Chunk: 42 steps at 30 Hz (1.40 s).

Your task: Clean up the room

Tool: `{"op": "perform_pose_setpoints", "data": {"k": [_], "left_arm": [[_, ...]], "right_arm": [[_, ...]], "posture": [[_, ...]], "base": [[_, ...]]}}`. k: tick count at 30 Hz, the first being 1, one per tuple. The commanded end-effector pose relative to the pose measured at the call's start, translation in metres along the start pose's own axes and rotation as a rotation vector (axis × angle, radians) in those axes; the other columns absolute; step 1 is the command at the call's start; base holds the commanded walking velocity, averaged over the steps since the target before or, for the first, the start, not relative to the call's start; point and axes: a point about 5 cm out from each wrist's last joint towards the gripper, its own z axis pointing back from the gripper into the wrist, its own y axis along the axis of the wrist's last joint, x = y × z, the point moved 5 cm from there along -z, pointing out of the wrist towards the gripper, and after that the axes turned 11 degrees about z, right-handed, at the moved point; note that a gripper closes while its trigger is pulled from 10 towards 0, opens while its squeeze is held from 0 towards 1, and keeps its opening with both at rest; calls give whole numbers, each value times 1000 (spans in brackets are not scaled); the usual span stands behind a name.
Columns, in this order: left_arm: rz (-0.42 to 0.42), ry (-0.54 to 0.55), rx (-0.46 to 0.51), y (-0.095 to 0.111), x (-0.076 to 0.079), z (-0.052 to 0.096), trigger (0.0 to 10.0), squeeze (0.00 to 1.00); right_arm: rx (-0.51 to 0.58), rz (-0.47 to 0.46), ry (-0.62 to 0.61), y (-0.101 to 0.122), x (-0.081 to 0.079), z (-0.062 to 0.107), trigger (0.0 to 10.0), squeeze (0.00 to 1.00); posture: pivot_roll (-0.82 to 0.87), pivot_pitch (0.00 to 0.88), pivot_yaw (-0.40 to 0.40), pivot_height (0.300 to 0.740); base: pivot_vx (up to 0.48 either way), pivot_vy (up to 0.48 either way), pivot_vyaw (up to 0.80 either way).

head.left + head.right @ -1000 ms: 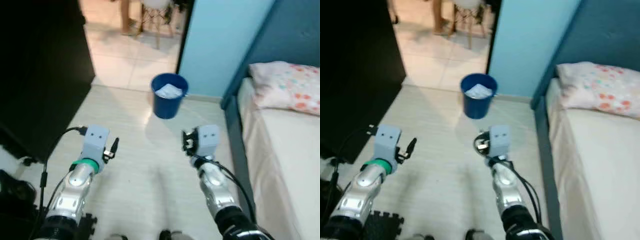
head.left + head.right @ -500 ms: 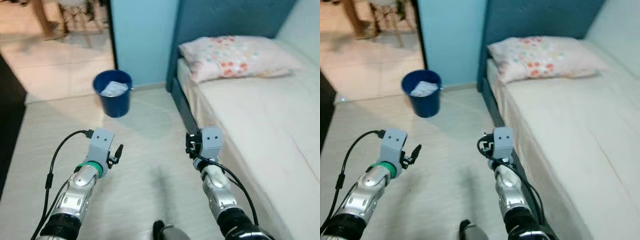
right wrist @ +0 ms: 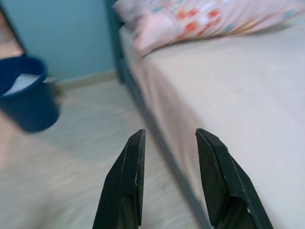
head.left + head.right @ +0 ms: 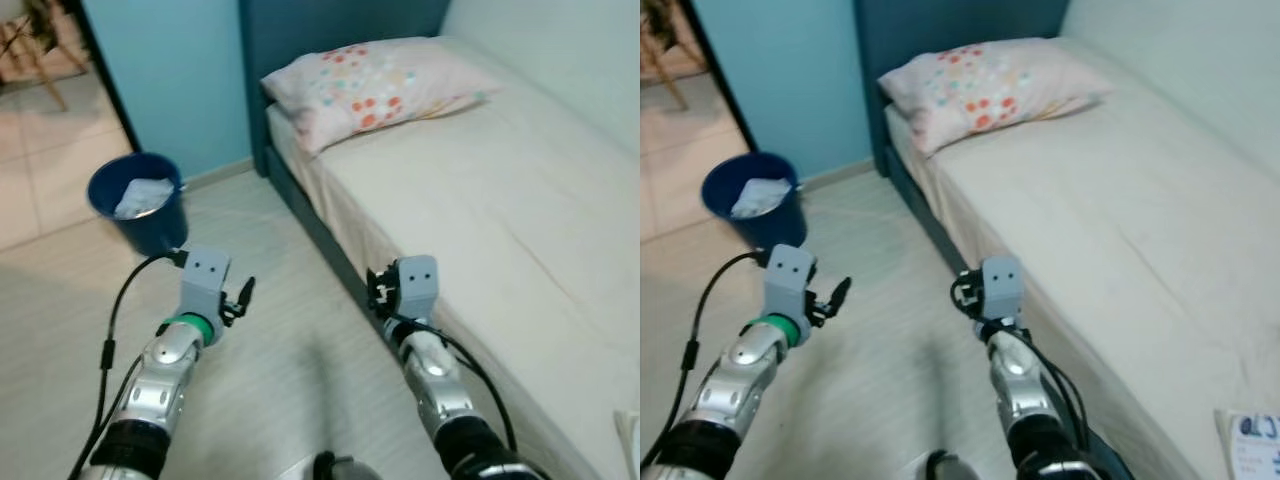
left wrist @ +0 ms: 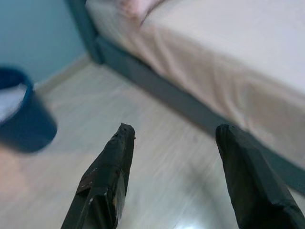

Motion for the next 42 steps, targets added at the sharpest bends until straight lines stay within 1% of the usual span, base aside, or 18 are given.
{"op": "perform_pose_setpoints", "data": {"k": [1, 19, 42], "left_arm": [[11, 4, -22, -8, -2, 4, 10000, 0], [42, -45, 19, 3, 8, 0, 10000, 0], [54, -64, 37, 6, 13, -1, 10000, 0]], "right_arm": [[-32, -19, 7, -10, -6, 5, 10000, 0], [-19, -13, 2, -6, -3, 3, 10000, 0], [-20, -14, -7, -7, 0, 3, 10000, 0]], "posture": [[45, 59, 69, 726], [35, 40, 70, 726], [29, 42, 69, 726]], "base": [[0, 0, -800], [0, 0, -800], [0, 0, -799]]}}
